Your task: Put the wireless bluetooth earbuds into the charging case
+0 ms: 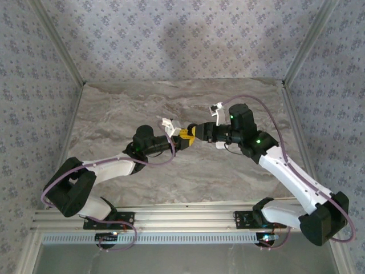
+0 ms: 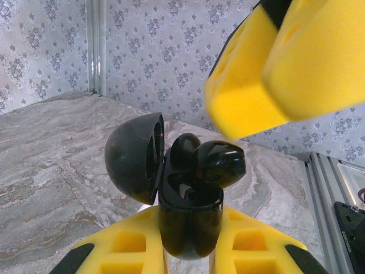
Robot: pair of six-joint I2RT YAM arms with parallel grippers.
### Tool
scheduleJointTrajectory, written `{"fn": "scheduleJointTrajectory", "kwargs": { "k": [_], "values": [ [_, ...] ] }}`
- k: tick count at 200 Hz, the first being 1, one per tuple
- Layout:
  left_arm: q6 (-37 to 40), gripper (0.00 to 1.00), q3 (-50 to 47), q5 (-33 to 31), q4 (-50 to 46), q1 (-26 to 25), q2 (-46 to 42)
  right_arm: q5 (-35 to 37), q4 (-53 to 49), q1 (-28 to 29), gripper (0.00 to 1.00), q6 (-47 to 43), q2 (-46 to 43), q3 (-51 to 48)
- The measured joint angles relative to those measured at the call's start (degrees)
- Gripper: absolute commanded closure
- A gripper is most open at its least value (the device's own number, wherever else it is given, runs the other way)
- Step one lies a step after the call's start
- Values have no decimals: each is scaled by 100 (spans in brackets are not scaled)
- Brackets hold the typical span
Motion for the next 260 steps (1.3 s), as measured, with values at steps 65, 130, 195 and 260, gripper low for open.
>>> {"fn": "scheduleJointTrajectory", "kwargs": {
  "k": [65,130,195,260],
  "values": [
    [0,86,0,0,2,-33,0,-149,-57,-20,78,-11,-90,17],
    [0,86,0,0,0,-37,-2,-254,-55,-20,83,-9,114,20],
    [0,86,35,0,-37,-37,0,-256,-24,-2,86,-11,177,28],
    [0,86,37,2,-46,-37,0,-254,72,9,86,-11,249,28]
  ]
}}
